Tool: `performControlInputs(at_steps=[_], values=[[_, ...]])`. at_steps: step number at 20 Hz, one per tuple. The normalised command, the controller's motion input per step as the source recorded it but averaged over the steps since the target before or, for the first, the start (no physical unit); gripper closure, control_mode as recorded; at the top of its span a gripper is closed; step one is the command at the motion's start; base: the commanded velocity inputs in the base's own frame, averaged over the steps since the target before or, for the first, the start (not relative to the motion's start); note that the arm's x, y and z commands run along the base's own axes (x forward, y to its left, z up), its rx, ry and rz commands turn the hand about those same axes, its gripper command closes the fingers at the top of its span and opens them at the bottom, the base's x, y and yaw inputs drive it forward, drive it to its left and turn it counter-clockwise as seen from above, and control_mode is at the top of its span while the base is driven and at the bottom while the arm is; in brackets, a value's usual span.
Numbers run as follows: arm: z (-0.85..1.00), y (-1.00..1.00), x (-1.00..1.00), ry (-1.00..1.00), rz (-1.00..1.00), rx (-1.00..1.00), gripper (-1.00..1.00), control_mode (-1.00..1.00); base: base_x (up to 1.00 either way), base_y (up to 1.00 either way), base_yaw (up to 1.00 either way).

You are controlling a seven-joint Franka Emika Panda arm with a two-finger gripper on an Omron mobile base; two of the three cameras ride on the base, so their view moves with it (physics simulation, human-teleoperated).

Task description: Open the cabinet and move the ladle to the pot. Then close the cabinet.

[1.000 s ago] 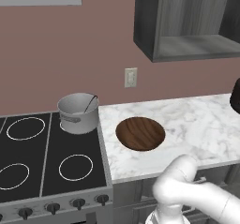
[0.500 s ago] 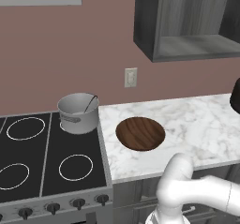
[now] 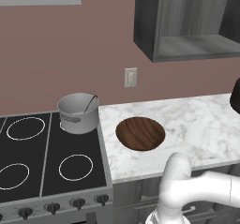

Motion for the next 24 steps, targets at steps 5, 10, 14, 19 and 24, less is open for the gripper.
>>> performControlInputs(at_steps=[5,10,14,19,24], values=[[0.04,0.73,0.7,0.0,0.0,-0.02,-1.0,-1.0,0.0,0.0,0.0],[0.04,0.64,0.98,0.0,-0.01,0.0,-1.0,-1.0,0.0,0.0,0.0],[0.1,0.51,1.0,0.0,-0.02,0.0,-1.0,-1.0,0.0,0.0,0.0],[0.02,0.38,1.0,0.0,-0.05,0.0,-1.0,-1.0,0.0,0.0,0.0],[0.02,0.3,1.0,0.01,-0.04,0.0,-1.0,-1.0,0.0,0.0,0.0]])
